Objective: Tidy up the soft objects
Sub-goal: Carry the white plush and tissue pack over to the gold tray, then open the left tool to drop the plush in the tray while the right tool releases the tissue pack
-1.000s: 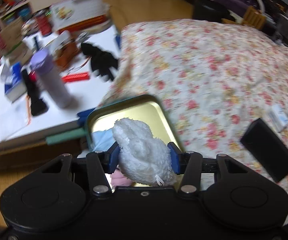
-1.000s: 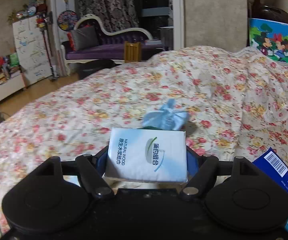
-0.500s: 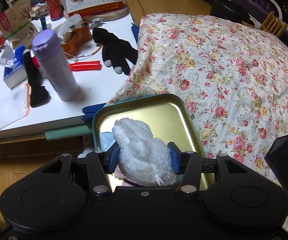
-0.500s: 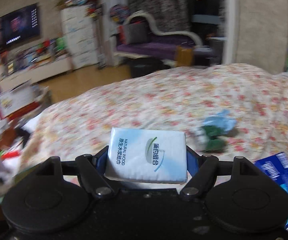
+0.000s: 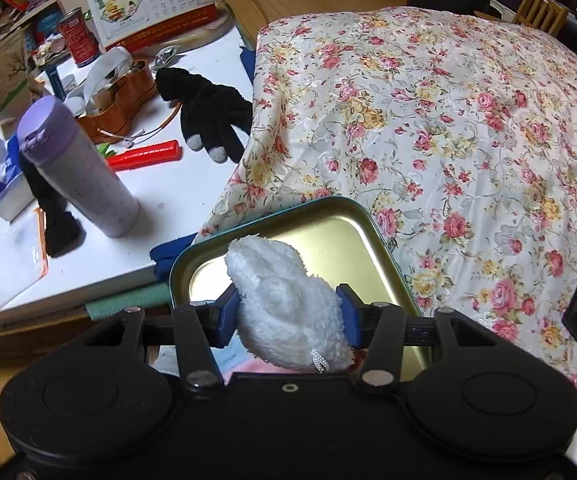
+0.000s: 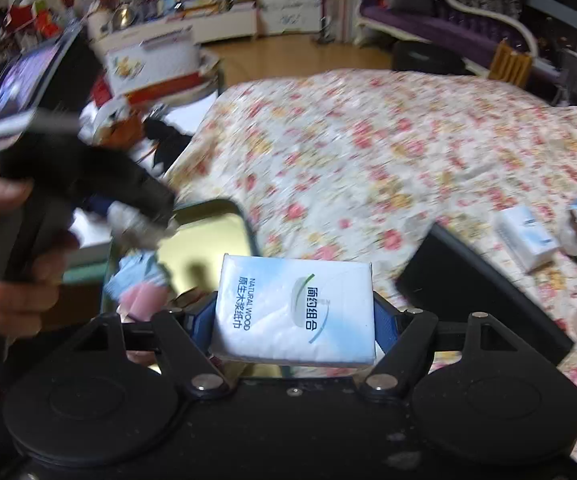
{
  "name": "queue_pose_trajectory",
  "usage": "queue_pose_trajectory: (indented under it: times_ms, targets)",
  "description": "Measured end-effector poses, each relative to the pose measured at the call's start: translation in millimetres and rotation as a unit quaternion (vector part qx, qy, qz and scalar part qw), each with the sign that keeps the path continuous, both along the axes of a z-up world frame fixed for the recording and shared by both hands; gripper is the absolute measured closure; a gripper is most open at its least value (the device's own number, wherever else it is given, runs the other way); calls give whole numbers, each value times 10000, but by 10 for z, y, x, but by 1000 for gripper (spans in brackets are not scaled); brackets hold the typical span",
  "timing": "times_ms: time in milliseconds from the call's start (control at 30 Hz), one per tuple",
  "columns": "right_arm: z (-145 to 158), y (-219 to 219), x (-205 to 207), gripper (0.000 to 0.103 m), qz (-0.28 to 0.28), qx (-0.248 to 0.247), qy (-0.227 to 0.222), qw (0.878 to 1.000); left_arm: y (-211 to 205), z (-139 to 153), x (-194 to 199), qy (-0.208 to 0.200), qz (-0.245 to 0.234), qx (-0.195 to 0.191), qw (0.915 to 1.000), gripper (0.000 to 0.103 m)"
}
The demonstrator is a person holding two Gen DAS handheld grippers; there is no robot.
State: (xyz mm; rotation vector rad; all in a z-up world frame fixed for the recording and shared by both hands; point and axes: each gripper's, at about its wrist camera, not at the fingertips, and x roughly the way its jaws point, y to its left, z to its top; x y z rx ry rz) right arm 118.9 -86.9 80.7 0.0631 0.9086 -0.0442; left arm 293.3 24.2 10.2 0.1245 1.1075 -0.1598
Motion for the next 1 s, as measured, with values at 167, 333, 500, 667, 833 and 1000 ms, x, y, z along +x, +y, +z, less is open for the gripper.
queue_pose_trajectory:
  times_ms: [167,333,500,667,833,1000]
  targets:
    - [-114,274,84,29,247,-93,171,9995,11,8,1,-206,-11,143,9997,33]
    - [-102,440,128,29,454,-150,185,9987,121,14,-21,-190,70,41,9998,32]
    - [-112,568,134,19,657,-97,239,9975,252,2,-90,-202,220,69,9995,32]
    - [-120,612,115,20,648,-208,328,9971,348,8,-186,-203,311,111,9992,32]
    - [-148,582,103,20,523,-348,427,9971,378,28,-318,-234,338,176,9990,32]
    - [-124,535,45,20,406,-325,438,9977,383,50,-460,-257,339,198,9989,32]
